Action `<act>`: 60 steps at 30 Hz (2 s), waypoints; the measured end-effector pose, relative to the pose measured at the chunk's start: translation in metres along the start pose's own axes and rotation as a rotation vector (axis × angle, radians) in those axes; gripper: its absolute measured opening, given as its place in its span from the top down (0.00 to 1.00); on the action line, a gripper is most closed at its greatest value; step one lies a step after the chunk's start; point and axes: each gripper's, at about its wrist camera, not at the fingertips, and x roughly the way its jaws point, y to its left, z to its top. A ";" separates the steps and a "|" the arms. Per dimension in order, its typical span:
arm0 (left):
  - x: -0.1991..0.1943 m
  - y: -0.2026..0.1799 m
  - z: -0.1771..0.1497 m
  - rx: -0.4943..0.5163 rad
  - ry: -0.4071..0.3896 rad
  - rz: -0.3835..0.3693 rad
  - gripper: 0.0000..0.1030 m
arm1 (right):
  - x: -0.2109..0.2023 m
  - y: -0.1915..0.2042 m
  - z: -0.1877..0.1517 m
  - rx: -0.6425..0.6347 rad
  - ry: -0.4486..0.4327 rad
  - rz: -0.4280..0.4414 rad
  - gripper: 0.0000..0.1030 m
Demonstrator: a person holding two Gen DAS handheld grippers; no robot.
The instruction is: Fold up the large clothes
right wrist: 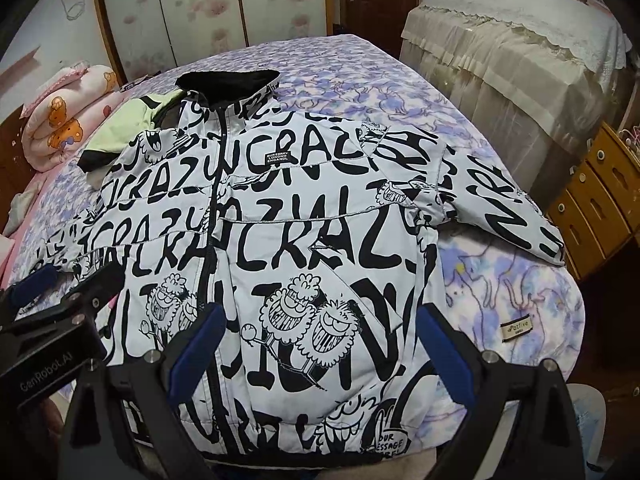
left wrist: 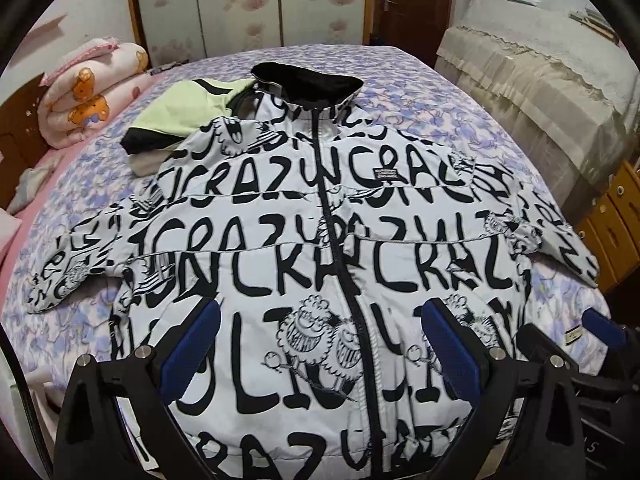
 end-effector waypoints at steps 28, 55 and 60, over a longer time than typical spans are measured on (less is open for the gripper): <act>0.026 -0.143 0.112 0.260 -0.127 -0.042 0.02 | 0.017 -0.155 0.069 0.235 -0.058 -0.053 0.06; 0.161 -0.245 0.101 0.350 0.006 -0.062 0.03 | 0.154 -0.411 0.007 1.048 -0.037 0.040 0.89; 0.142 -0.220 0.099 0.329 -0.022 -0.070 0.02 | 0.102 -0.367 0.075 0.770 -0.213 -0.052 0.94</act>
